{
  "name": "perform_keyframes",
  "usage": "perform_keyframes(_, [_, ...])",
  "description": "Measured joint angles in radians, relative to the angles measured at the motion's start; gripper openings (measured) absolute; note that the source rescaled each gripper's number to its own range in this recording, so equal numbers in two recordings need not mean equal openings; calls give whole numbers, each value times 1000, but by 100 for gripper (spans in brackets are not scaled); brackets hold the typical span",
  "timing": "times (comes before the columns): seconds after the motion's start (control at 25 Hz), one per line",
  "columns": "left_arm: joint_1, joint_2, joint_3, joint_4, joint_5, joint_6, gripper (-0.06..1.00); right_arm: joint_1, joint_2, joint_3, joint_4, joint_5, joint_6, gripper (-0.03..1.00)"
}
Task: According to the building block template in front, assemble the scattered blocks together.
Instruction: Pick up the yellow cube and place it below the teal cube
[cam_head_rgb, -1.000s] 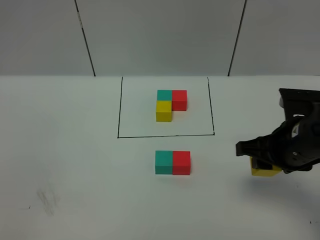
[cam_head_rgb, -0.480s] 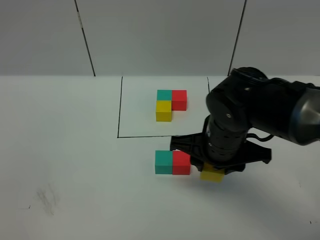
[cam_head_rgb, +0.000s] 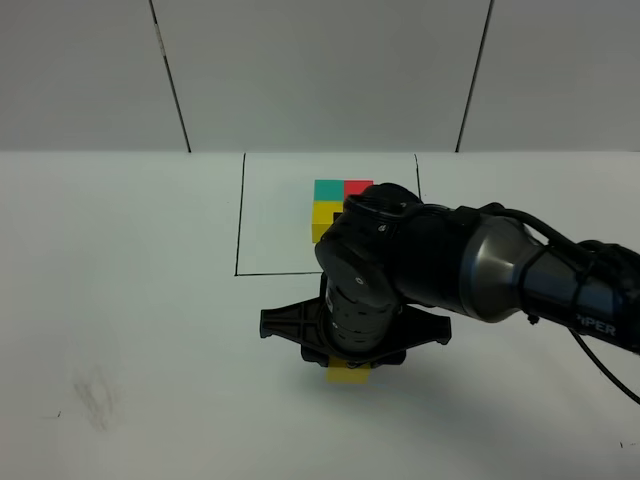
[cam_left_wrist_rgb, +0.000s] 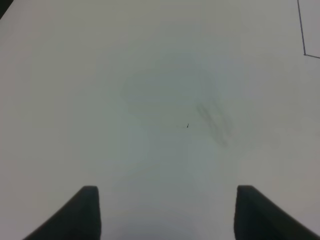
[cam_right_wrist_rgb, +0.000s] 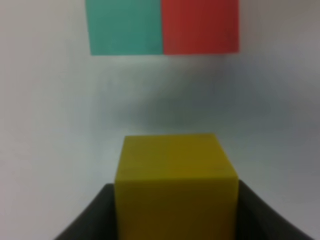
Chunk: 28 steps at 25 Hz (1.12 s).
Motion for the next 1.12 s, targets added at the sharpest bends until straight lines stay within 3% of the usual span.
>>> perform_keyframes(0.4, [0,0,0,0,0,0,37,1,114,-100,61,-21,-74,24])
perform_keyframes(0.72, [0,0,0,0,0,1,37,1,202,-221,63,91,-98,24])
perform_keyframes(1.12, [0,0,0,0,0,1,37,-13,211,-247,27,104,-86,24])
